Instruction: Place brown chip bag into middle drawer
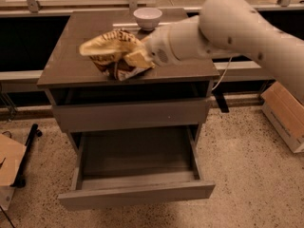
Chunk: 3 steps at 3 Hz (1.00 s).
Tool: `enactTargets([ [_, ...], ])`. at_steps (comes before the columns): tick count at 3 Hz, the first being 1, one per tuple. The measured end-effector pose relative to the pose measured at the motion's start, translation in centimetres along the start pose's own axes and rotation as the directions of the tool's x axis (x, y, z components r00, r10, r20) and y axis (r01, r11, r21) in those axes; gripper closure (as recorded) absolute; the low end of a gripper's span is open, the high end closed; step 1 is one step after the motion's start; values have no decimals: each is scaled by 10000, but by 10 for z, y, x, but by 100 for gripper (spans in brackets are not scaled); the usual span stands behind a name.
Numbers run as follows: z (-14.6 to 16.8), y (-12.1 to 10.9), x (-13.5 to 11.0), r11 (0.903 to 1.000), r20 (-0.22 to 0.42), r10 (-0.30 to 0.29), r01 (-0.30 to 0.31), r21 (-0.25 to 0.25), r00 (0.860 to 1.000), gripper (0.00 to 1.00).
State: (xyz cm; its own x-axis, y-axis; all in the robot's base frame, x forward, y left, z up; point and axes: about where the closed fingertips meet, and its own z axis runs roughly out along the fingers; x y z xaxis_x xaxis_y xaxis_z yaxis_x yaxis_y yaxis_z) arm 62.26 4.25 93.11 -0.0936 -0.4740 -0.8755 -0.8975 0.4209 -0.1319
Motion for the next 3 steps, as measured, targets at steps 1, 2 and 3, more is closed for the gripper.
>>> enactTargets([
  [1, -64, 55, 28, 9985, -659, 551, -555, -44, 9963, 100],
  [2, -123, 104, 72, 9862, -1722, 1644, -1651, 104, 9713, 100],
  [3, -145, 135, 112, 9641, -2313, 2616, -2648, 175, 9370, 100],
])
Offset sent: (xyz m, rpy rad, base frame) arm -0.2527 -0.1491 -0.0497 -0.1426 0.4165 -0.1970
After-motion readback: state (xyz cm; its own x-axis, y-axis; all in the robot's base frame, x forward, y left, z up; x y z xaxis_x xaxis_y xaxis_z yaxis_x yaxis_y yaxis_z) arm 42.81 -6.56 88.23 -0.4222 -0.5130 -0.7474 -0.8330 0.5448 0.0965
